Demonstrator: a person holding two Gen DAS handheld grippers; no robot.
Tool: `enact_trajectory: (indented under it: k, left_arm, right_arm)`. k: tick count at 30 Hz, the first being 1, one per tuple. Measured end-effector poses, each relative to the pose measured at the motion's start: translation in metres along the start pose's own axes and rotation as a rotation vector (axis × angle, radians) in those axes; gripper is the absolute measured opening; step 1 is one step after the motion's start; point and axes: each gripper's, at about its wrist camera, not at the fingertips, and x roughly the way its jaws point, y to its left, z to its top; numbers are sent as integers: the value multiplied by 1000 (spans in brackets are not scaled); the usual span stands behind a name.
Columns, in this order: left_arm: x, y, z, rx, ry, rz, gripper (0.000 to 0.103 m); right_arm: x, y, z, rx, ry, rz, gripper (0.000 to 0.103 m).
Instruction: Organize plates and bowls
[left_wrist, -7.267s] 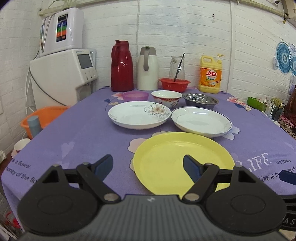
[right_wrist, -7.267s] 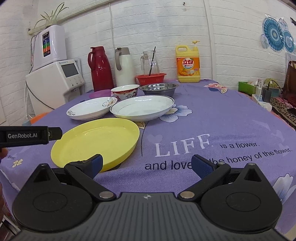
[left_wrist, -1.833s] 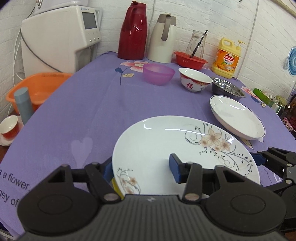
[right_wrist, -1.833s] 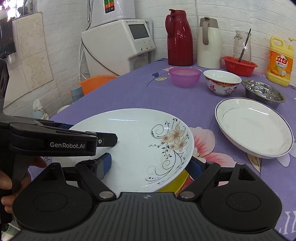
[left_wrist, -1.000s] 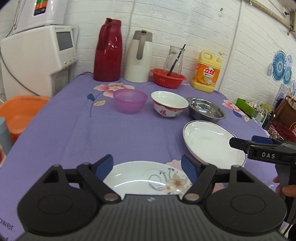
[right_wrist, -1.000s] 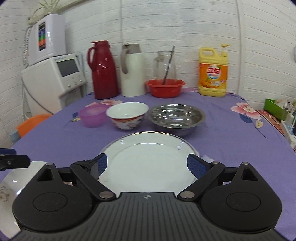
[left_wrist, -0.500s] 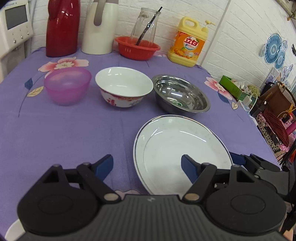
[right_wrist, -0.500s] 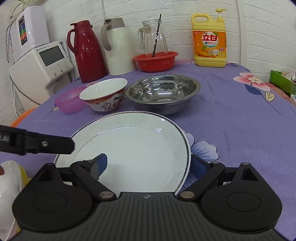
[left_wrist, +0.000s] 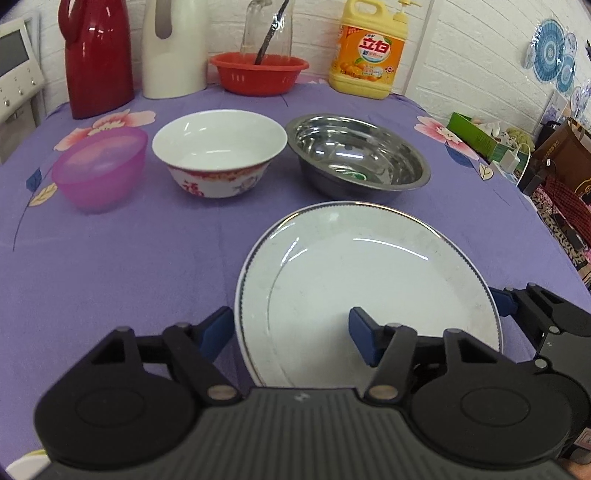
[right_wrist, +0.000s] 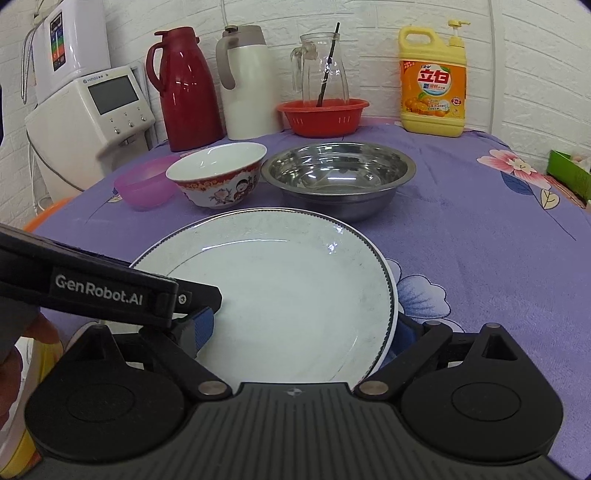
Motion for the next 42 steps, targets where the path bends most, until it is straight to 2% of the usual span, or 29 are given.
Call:
enact_trajectory:
  k: [2,9,16,21,26,32,36,42]
  left_arm:
    - [0,-3,0,12,1,-1,51]
    - [-7,-7,-2,-9,-2,36,50]
    - [-47,-6,-13,2,-76,13,50]
    - [-87,7,-24,-19,-155,18,50]
    - [-125,31,-50,-68,-201,52,50]
    - [-159,69,-90,-142,-216,122,49]
    - [-174,88,-116,-190,-214,159,49]
    - [-186,105,-141,-233,-211,172,49]
  right_arm:
    - [1,0,0,-10,5,-3,103]
    - [-7,2,0,24,21,11,103]
    - [-40,22,-4,35,-44,8,103]
    - [-68,48,1,-11,-105,30,103]
    - [-82,81,-2,-61,-129,79,103]
    - [-81,124,-15,-116,-88,175,103]
    - [-81,152,-25,-160,-55,226,103]
    - [-83,176,-38,-202,-23,261,103]
